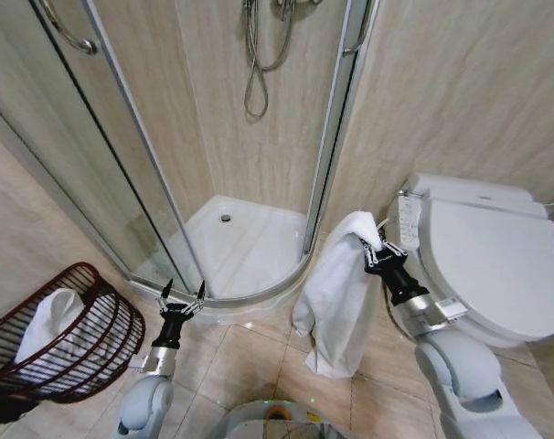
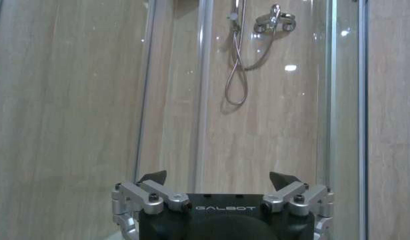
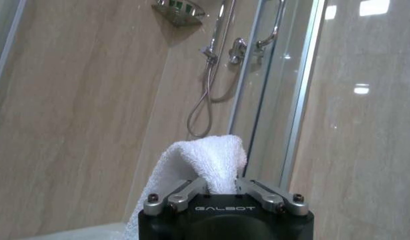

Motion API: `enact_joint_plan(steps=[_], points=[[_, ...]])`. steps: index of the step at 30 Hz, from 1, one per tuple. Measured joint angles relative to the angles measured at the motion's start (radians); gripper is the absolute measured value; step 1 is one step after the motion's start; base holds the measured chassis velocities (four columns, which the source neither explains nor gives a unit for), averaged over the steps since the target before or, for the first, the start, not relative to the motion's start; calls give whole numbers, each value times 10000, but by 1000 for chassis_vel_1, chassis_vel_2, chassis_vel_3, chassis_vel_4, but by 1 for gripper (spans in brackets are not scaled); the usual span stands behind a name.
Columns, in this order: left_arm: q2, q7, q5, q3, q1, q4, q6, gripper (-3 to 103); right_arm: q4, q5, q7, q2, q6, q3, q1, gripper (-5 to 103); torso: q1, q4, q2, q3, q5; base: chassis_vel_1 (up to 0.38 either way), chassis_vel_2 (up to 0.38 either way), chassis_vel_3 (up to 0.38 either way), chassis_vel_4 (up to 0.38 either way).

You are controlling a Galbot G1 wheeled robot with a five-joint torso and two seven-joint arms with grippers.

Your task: Discard the used towel into the hamper.

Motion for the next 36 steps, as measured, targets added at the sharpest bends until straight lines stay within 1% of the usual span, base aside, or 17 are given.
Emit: enact_joint_plan(steps=[6,13,17,28,36], points=[[10,1,-30,4,47,-10,55,100,-2,10,17,70,24,-12,-70,5,0,0,2,2,0,0,0,0,0],[21,31,-18,-10,114,-132,318,100,-48,7,10,100,54,-26,-69,5,0,0,4,3,-1,0,0,0,0],[1,53,0,-6,110,-152,376,100,-86,12,10,86,61,-30,-36,5,0,-1,5,4,-1,0,0,0,0],[-25,99,54,-2,99,-136,384,100,-25,14,-43,36,112,-87,-67,5,0,0,6,6,-1,43,46,55,49],[-58,95,89,33,111,-131,399,100,139,-202,-270,75,173,-372,-210,5,0,0,8,6,-1,81,92,95,95]])
